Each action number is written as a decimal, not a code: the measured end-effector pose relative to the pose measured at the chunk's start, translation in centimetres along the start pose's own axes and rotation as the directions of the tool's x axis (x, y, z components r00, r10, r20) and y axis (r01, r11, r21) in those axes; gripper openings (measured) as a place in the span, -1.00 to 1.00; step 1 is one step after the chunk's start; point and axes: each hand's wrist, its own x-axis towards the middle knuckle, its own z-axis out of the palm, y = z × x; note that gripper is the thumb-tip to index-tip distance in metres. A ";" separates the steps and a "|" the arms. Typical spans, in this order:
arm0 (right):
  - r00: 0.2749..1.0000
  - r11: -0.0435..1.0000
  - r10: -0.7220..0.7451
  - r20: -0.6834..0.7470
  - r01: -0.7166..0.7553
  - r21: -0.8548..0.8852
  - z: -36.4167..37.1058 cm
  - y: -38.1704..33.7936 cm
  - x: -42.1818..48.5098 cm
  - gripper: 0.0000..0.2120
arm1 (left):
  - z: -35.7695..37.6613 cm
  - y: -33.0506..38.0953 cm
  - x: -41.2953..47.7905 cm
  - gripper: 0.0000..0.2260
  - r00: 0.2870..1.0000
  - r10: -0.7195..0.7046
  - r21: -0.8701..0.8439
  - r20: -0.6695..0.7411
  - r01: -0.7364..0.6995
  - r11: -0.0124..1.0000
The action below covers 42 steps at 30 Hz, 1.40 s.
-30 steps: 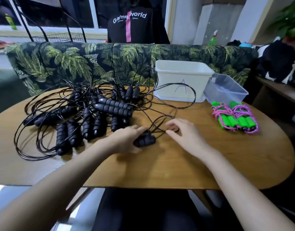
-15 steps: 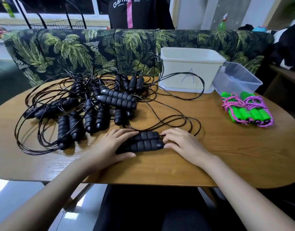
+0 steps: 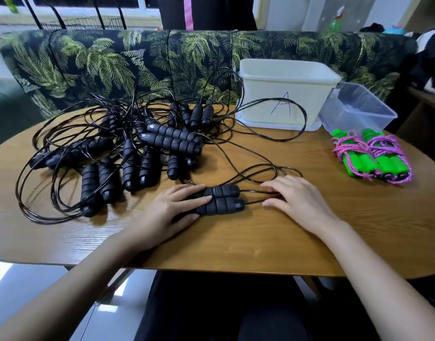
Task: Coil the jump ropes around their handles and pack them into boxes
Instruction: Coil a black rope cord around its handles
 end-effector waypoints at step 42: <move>0.918 0.986 -0.169 -0.358 0.152 -0.075 4.2 -11.6 -3.5 -0.70 | 2.9 1.9 6.6 -0.71 0.958 -0.234 -0.106 -0.169 0.218 0.970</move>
